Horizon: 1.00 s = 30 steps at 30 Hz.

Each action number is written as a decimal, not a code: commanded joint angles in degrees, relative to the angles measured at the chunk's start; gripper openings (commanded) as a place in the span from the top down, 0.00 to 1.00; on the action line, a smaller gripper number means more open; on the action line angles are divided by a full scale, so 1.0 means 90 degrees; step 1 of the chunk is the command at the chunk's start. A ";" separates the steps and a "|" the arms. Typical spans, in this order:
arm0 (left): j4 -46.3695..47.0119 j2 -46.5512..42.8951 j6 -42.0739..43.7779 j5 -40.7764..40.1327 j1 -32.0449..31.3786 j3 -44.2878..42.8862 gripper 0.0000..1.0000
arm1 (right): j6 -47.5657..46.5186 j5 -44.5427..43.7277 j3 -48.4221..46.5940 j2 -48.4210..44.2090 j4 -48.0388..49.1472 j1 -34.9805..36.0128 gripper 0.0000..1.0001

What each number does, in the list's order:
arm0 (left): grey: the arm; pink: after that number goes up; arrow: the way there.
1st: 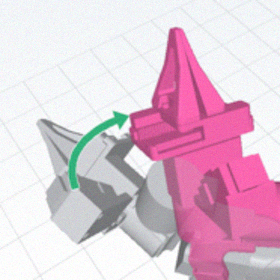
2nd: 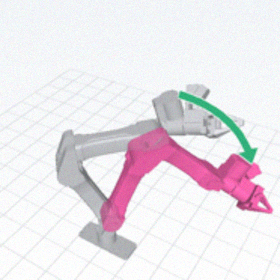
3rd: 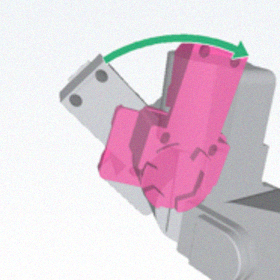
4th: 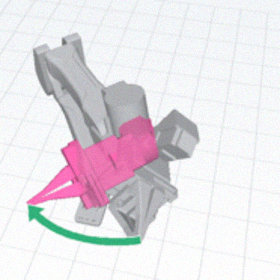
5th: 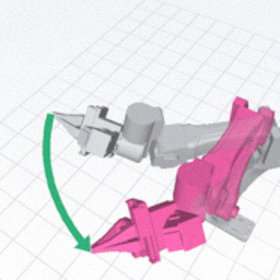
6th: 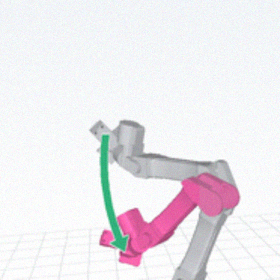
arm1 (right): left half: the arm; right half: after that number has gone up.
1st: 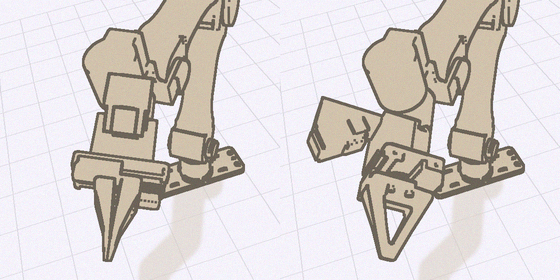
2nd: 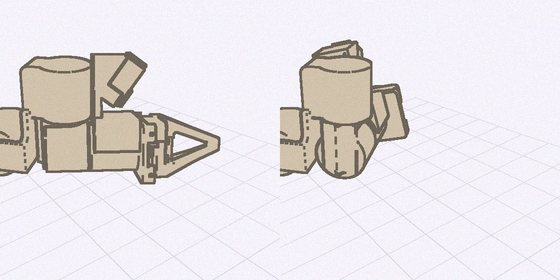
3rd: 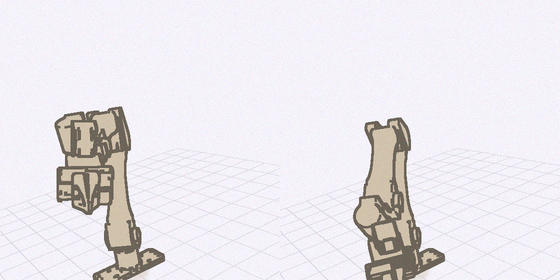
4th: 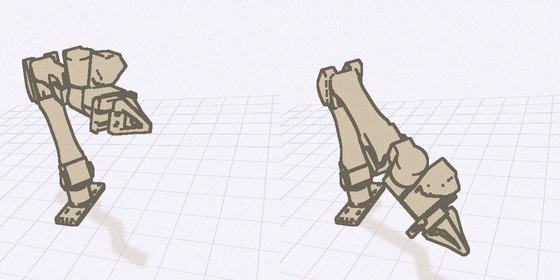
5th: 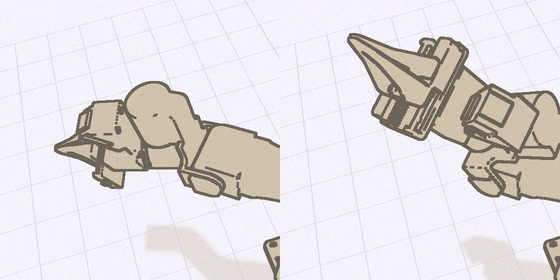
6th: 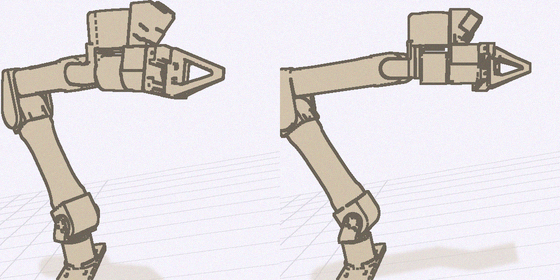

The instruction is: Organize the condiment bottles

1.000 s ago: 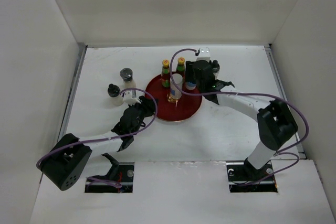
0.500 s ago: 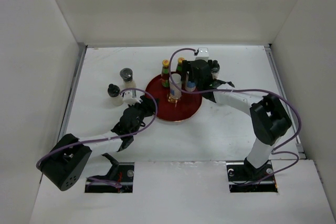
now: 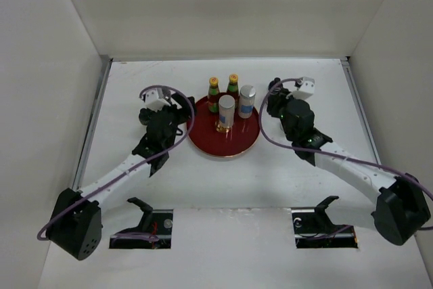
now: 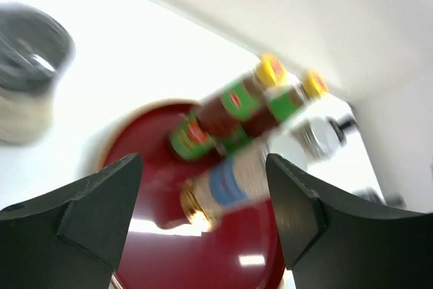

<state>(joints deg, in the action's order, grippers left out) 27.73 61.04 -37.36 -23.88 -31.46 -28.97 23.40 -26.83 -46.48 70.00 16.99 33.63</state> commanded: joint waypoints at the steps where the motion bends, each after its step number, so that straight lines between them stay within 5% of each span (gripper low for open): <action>1: -0.1340 0.0404 0.0177 -0.0530 0.0462 -0.0919 0.27 | 0.0788 -0.0114 0.0865 -0.0315 0.0357 -0.0070 0.71; 4: -0.1810 0.0844 0.0099 -0.0666 0.0902 -0.1428 0.28 | 0.1110 -0.0095 0.1442 -0.0677 0.0572 -0.0040 0.73; 11: -0.2172 0.1928 0.0615 -0.0892 0.1556 -0.2600 0.29 | 0.1131 0.0314 0.1981 -0.0629 0.1256 0.0272 0.19; 18: -0.3050 0.2817 0.0851 -0.0404 0.1919 -0.3723 0.25 | 0.1111 0.0422 0.2069 -0.0541 0.1442 0.0497 0.12; 30: -0.3783 0.3599 0.1280 -0.1174 0.1714 -0.4340 0.25 | 0.1004 0.0413 0.2137 -0.0648 0.1559 0.0624 0.09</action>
<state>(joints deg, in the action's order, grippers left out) -4.58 93.27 -27.88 -31.16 -15.59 -66.13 32.62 -23.40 -27.55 65.08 27.55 38.65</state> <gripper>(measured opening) 0.753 0.907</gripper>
